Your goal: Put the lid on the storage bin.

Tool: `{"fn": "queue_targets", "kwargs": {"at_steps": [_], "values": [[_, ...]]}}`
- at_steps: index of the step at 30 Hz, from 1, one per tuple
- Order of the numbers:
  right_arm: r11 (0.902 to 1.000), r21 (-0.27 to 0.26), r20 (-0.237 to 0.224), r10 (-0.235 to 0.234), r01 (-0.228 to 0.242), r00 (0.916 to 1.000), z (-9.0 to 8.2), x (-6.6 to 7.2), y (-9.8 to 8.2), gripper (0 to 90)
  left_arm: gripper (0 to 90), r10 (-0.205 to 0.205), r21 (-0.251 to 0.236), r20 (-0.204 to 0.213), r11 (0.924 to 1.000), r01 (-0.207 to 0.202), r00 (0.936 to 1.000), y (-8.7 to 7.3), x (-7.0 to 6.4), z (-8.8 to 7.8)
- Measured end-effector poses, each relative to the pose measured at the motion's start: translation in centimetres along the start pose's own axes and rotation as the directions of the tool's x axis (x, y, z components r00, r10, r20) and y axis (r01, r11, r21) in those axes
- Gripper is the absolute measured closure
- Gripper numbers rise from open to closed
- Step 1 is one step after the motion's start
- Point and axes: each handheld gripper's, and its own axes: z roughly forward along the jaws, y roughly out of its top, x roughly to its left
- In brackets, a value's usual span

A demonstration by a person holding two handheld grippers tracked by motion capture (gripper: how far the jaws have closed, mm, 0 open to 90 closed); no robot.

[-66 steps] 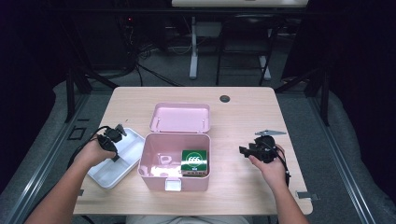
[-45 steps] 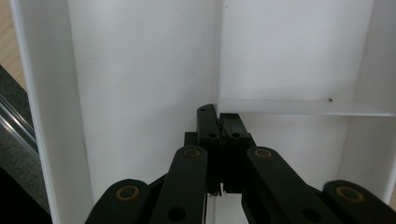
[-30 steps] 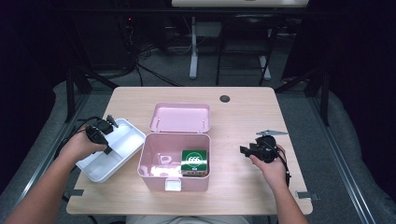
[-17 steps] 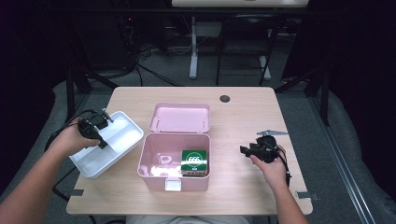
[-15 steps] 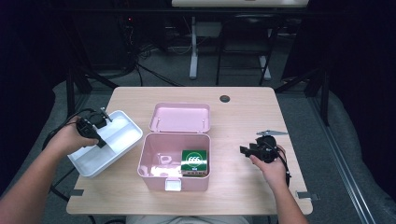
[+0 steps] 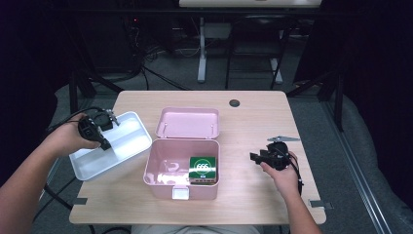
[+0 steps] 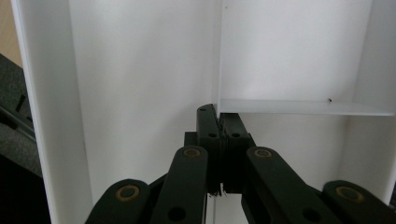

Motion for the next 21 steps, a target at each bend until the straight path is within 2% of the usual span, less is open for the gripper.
{"fn": "queue_targets", "kwargs": {"at_steps": [12,21], "values": [[1.0000,-0.002,0.005,-0.003,0.003,1.0000,0.0,0.0,0.0,48.8,89.2,0.061,-0.006,-0.003,0.9981,-0.061,0.9981,2.0,-1.4,-0.9],[1.0000,0.000,0.005,-0.006,0.006,1.0000,0.1,0.1,0.0,48.8,89.2,0.124,-0.006,-0.002,0.9922,-0.124,0.9922,3.3,-2.1,-1.0]]}}
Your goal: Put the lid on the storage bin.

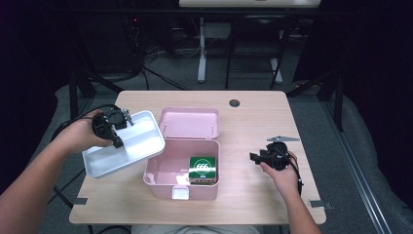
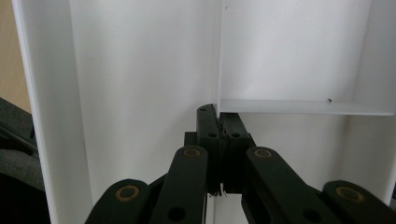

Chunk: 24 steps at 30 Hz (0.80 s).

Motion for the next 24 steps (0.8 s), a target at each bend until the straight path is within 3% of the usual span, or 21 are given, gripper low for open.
{"fn": "queue_targets", "kwargs": {"at_steps": [15,24], "values": [[1.0000,0.000,-0.002,-0.002,0.002,1.0000,0.0,0.0,0.0,48.7,89.2,0.090,-0.029,0.006,0.9955,-0.090,0.9959,2.9,-1.5,-0.1],[1.0000,-0.001,-0.004,0.006,-0.006,1.0000,0.0,0.0,0.0,48.8,89.3,0.166,-0.035,0.014,0.9856,-0.166,0.9860,5.2,-2.9,0.2]]}}
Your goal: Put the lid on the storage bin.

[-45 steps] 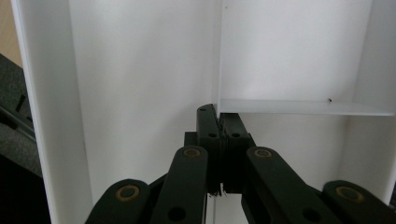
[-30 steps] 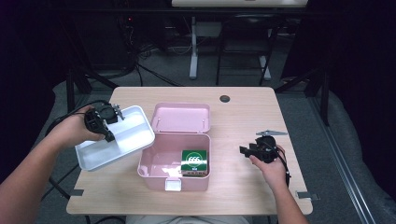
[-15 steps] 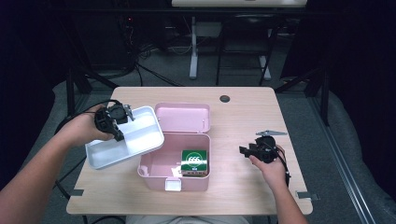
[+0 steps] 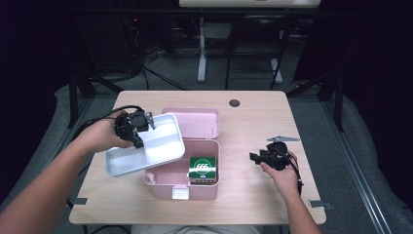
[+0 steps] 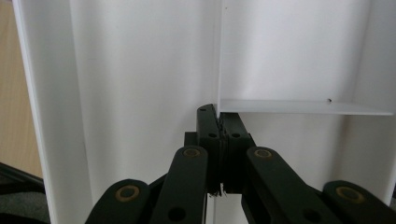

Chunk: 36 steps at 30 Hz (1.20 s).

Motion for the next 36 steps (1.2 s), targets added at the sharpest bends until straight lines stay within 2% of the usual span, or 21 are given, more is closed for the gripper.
{"fn": "queue_targets", "kwargs": {"at_steps": [7,14,23,28,30,36], "values": [[1.0000,0.001,-0.003,-0.001,0.001,1.0000,0.1,0.0,0.0,48.8,89.3,0.046,0.016,-0.001,0.9988,-0.046,0.9989,1.5,-0.5,0.2],[1.0000,-0.001,-0.004,-0.003,0.003,1.0000,0.1,0.0,0.0,48.7,89.2,0.108,0.015,0.003,0.9940,-0.109,0.9941,3.4,-1.3,0.7],[1.0000,0.002,-0.004,0.004,-0.004,1.0000,0.0,-0.1,0.0,48.8,89.3,0.142,0.002,0.017,0.9899,-0.142,0.9897,5.1,-2.0,1.5],[1.0000,0.003,-0.006,0.003,-0.003,1.0000,0.1,-0.1,-0.1,48.7,89.3,0.179,-0.008,0.028,0.9838,-0.179,0.9834,6.1,-2.8,1.9],[1.0000,0.003,-0.006,0.004,-0.004,1.0000,0.1,-0.1,-0.1,48.7,89.2,0.203,-0.003,0.031,0.9792,-0.203,0.9787,6.5,-3.1,2.2],[1.0000,0.007,-0.006,0.004,-0.003,1.0000,0.1,-0.1,-0.1,48.8,89.3,0.228,-0.011,0.035,0.9737,-0.228,0.9730,7.3,-3.8,2.7]]}}
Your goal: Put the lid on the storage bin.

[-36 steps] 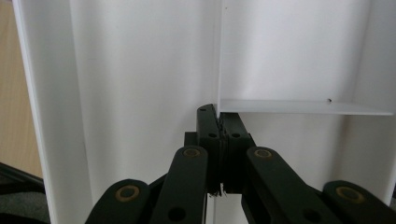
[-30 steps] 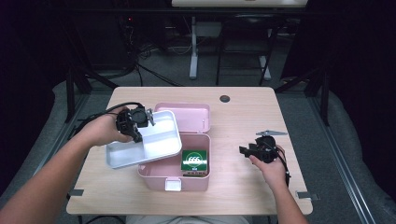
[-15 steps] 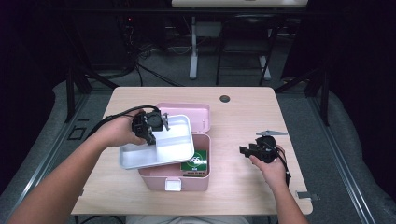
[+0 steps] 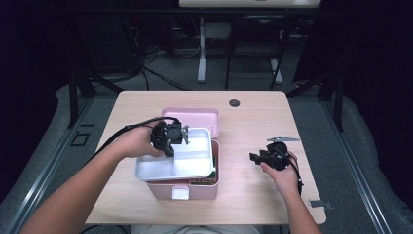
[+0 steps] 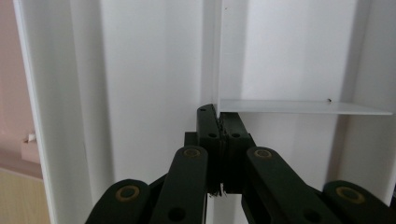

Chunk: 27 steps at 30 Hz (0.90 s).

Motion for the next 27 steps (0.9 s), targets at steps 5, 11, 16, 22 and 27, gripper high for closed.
{"fn": "queue_targets", "kwargs": {"at_steps": [5,11,16,22,27], "values": [[1.0000,0.003,-0.001,-0.001,0.001,1.0000,0.0,0.0,0.0,48.8,89.3,0.019,-0.001,0.002,0.9998,-0.019,0.9998,0.7,-0.3,0.3],[1.0000,0.002,-0.001,-0.005,0.005,1.0000,0.1,0.0,0.0,48.8,89.3,0.037,-0.015,0.010,0.9992,-0.037,0.9993,1.5,-0.7,0.7],[1.0000,0.004,-0.001,-0.003,0.003,1.0000,0.1,0.0,0.0,48.7,89.2,0.049,-0.009,0.017,0.9987,-0.049,0.9986,1.9,-0.8,1.3],[1.0000,0.002,-0.001,-0.003,0.003,1.0000,0.1,-0.1,-0.1,48.7,89.1,0.055,0.001,0.022,0.9985,-0.055,0.9982,2.1,-0.9,1.6],[1.0000,-0.004,-0.003,-0.002,0.002,1.0000,0.1,-0.1,-0.1,48.7,89.0,0.058,0.019,0.028,0.9981,-0.059,0.9979,2.3,-0.9,2.2]]}}
